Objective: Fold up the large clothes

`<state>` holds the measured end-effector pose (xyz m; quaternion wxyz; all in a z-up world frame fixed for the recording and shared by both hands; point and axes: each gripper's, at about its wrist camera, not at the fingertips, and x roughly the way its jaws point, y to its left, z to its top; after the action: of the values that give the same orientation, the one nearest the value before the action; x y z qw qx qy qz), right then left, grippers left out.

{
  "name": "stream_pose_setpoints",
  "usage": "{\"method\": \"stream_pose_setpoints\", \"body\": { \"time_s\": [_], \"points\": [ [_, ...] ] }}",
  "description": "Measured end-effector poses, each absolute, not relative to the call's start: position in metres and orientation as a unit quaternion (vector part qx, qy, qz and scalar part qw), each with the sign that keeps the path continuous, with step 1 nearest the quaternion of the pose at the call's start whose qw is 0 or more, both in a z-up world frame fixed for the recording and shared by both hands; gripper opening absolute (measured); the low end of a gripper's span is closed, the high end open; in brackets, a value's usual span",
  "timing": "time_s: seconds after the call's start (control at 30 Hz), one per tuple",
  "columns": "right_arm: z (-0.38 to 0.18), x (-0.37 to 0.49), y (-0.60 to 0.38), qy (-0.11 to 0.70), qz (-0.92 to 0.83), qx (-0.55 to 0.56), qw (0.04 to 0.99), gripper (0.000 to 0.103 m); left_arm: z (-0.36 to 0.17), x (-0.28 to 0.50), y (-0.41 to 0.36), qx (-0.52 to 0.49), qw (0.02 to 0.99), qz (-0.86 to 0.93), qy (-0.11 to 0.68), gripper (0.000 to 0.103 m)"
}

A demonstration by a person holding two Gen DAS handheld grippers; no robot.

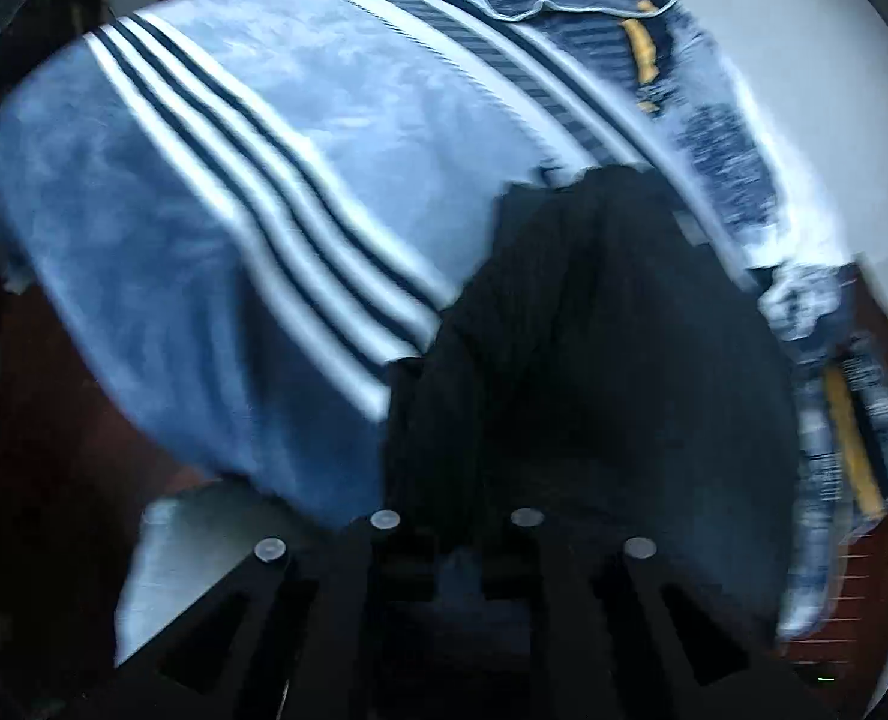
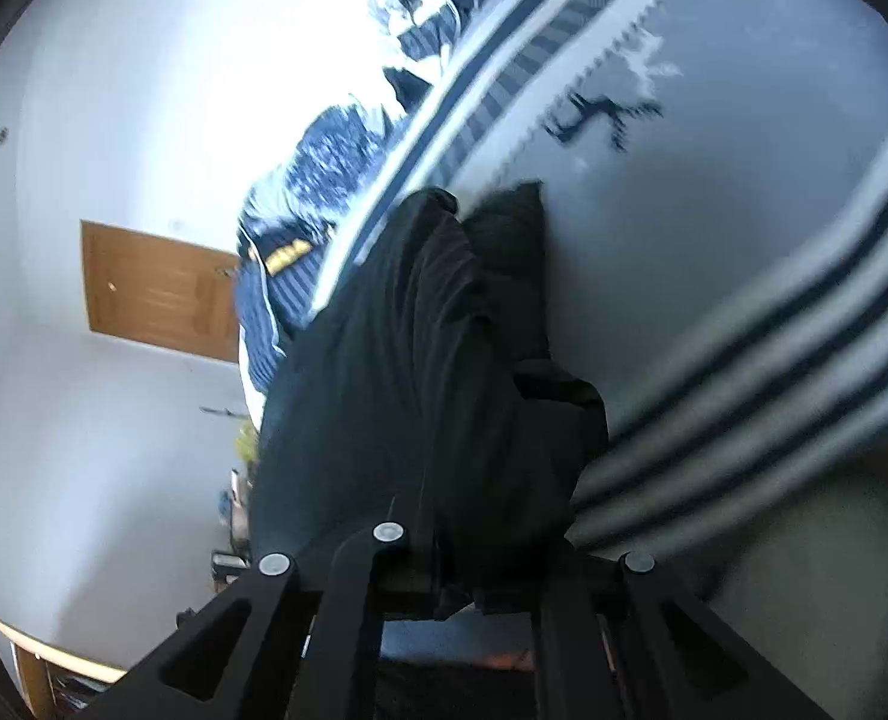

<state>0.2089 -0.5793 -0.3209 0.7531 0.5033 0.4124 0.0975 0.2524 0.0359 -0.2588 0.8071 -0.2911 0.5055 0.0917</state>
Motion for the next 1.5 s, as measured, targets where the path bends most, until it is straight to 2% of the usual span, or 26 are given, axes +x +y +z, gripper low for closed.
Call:
{"method": "stream_pose_setpoints", "body": {
  "time_s": [0.03, 0.1, 0.17, 0.2, 0.23, 0.3, 0.5, 0.6, 0.7, 0.87, 1.07, 1.17, 1.23, 1.5],
  "points": [
    [-0.323, 0.209, -0.578, 0.421, 0.088, 0.496, 0.754, 0.011, -0.254, 0.246, 0.033, -0.274, 0.812, 0.104, 0.504, 0.016],
    [-0.325, 0.204, -0.577, 0.438, 0.066, 0.489, 0.751, 0.012, -0.234, 0.236, 0.025, -0.234, 0.836, 0.123, 0.480, 0.021],
    [-0.317, 0.200, -0.578, 0.443, 0.065, 0.484, 0.752, 0.015, -0.211, 0.223, 0.016, -0.192, 0.861, 0.130, 0.452, 0.039],
    [-0.308, 0.198, -0.579, 0.442, 0.066, 0.475, 0.758, 0.024, -0.200, 0.219, 0.012, -0.175, 0.871, 0.130, 0.439, 0.057],
    [-0.296, 0.194, -0.580, 0.440, 0.063, 0.461, 0.768, 0.048, -0.186, 0.212, 0.006, -0.156, 0.882, 0.135, 0.423, 0.065],
    [-0.271, 0.183, -0.582, 0.421, 0.045, 0.434, 0.795, 0.081, -0.164, 0.201, -0.005, -0.129, 0.901, 0.139, 0.391, 0.066],
    [-0.184, 0.158, -0.568, 0.383, 0.034, 0.323, 0.865, 0.081, -0.107, 0.174, -0.032, -0.074, 0.928, 0.136, 0.339, 0.068],
    [-0.136, 0.147, -0.543, 0.341, 0.034, 0.268, 0.900, 0.081, -0.082, 0.164, -0.048, -0.049, 0.938, 0.140, 0.313, 0.077],
    [-0.104, 0.141, -0.521, 0.303, 0.038, 0.239, 0.922, 0.083, -0.064, 0.154, -0.061, -0.025, 0.945, 0.146, 0.291, 0.078],
    [-0.070, 0.139, -0.492, 0.304, 0.075, 0.207, 0.927, 0.086, -0.040, 0.141, -0.074, -0.006, 0.950, 0.147, 0.275, 0.079],
    [-0.057, 0.147, -0.479, 0.306, 0.037, 0.172, 0.935, 0.089, -0.029, 0.138, -0.075, -0.004, 0.950, 0.148, 0.276, 0.080],
    [-0.056, 0.152, -0.471, 0.283, 0.023, 0.125, 0.951, 0.089, -0.036, 0.145, -0.071, -0.012, 0.948, 0.146, 0.283, 0.082],
    [-0.060, 0.156, -0.464, 0.277, 0.047, 0.108, 0.954, 0.089, -0.048, 0.158, -0.065, -0.022, 0.942, 0.141, 0.303, 0.086],
    [-0.119, 0.220, -0.479, 0.358, 0.026, 0.123, 0.925, 0.088, -0.120, 0.253, -0.019, -0.090, 0.902, 0.058, 0.417, 0.086]
  ]
}}
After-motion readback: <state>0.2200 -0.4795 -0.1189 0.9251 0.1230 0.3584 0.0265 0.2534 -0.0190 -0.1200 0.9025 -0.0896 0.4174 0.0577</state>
